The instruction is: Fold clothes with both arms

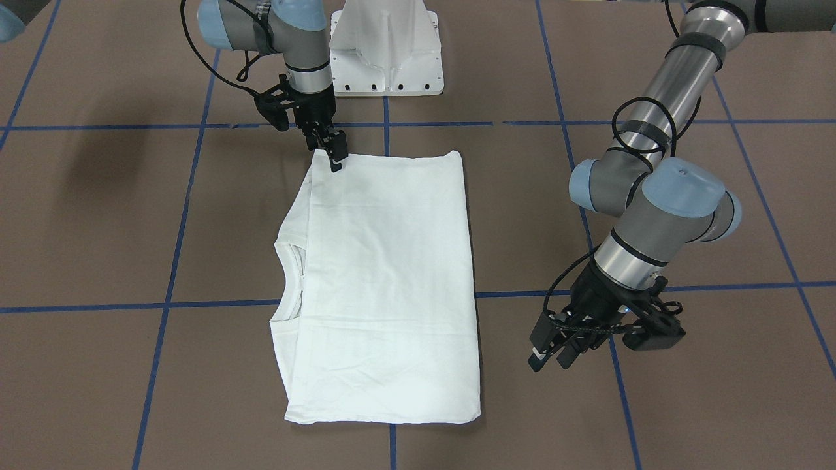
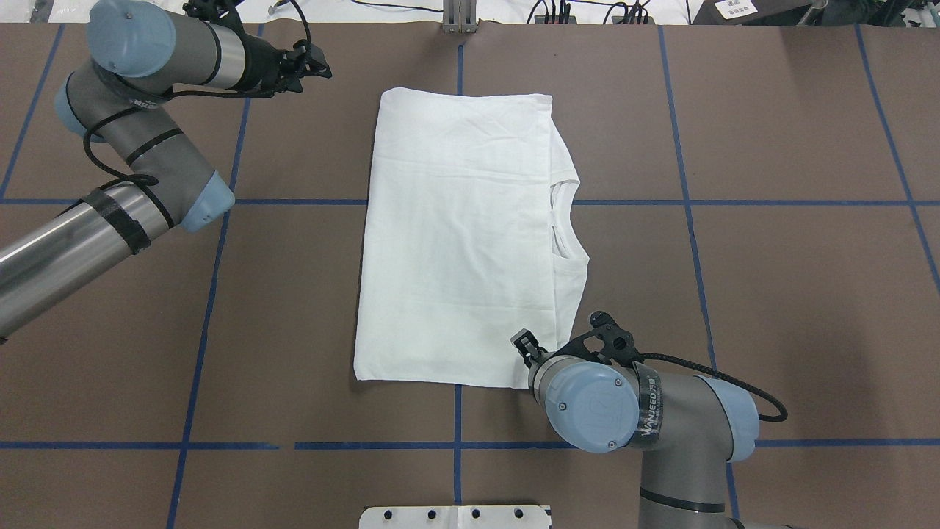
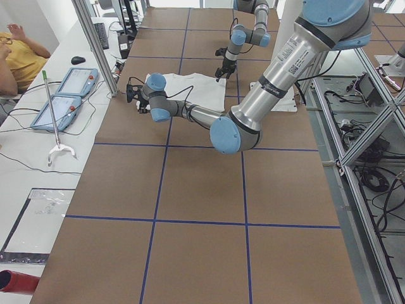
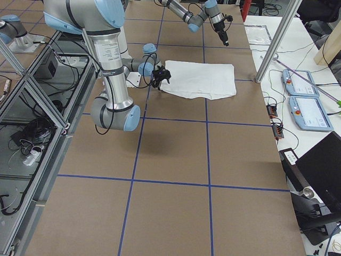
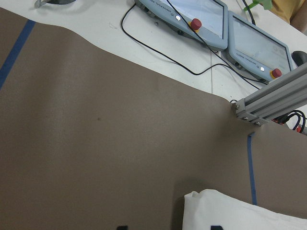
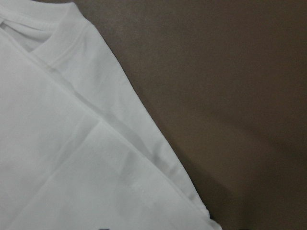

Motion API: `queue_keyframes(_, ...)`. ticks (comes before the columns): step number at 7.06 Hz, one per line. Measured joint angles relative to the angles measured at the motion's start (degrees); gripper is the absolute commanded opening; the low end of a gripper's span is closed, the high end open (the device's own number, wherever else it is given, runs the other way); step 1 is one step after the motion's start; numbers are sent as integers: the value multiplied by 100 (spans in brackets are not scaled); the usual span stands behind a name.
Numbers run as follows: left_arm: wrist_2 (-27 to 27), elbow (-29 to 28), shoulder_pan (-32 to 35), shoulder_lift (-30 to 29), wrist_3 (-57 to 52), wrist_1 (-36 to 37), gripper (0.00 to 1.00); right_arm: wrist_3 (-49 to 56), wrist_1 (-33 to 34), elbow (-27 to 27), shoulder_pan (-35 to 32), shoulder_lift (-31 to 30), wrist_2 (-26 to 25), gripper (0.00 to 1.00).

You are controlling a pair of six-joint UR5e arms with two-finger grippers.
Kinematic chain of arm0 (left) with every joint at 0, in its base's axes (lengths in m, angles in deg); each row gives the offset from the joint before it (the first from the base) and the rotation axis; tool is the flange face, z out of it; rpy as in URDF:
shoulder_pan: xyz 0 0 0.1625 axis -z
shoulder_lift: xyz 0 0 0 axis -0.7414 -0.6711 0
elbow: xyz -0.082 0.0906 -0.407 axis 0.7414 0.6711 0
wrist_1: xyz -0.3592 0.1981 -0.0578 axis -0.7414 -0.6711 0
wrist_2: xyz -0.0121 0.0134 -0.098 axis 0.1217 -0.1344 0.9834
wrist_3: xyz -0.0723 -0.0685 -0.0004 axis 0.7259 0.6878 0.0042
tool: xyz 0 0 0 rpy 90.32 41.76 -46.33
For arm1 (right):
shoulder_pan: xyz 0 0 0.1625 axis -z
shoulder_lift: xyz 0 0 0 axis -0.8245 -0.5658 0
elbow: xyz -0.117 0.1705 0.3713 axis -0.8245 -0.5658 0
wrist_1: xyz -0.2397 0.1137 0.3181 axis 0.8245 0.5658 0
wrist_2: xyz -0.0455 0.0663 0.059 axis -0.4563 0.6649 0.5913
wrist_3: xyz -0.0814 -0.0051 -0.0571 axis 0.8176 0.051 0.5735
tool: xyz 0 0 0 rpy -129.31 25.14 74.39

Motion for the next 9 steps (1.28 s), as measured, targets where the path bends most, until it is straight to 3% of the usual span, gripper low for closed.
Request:
queue_keyframes(1, -4, 45, -2, 40, 3, 3, 65, -21, 18, -3, 5, -12, -3, 34)
queue_keyframes(2, -5, 66, -4, 59, 4, 2, 65, -29, 34, -5, 12, -16, -6, 0)
queue_keyframes(9, 5, 250, -31, 118, 85, 21, 65, -24, 195, 286, 16, -26, 24, 0)
